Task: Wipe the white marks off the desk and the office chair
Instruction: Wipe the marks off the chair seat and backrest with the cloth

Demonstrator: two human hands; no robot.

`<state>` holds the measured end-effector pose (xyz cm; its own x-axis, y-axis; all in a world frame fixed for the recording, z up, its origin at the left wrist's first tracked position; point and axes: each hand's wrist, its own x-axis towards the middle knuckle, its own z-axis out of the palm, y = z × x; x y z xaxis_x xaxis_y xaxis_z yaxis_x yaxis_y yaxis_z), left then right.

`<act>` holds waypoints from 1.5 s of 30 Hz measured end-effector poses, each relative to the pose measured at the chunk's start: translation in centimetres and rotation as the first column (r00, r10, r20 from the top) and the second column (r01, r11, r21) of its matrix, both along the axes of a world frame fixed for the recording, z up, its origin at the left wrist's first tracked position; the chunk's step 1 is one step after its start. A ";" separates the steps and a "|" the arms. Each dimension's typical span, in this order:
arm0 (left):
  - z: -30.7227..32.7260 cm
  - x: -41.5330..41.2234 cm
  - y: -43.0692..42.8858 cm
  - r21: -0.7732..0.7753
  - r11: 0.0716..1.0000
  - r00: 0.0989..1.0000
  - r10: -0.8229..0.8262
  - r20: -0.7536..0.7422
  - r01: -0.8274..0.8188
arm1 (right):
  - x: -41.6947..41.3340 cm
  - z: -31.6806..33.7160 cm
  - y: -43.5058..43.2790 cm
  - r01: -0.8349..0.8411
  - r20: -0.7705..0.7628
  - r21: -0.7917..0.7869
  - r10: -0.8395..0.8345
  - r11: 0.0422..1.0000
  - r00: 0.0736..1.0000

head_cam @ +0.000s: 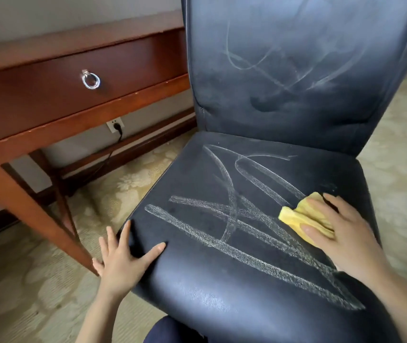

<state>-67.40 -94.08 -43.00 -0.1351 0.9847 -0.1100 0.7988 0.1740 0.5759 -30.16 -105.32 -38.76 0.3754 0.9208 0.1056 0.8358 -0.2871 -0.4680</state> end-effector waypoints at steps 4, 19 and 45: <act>-0.8 -0.7 0.4 0.023 1.000 1.000 0.006 0.027 -0.006 | -0.3 -0.4 1.1 -0.059 0.059 -0.020 0.061 0.998 0.996; -0.8 -0.5 -2.5 -0.010 1.000 0.983 0.017 0.182 -0.015 | 5.1 1.1 0.7 0.291 -0.911 0.054 -0.072 0.955 0.406; -4.6 7.4 -17.7 0.190 0.973 0.990 -0.119 -0.074 0.131 | -8.3 -5.8 -6.5 -0.164 0.175 0.352 0.108 0.921 0.979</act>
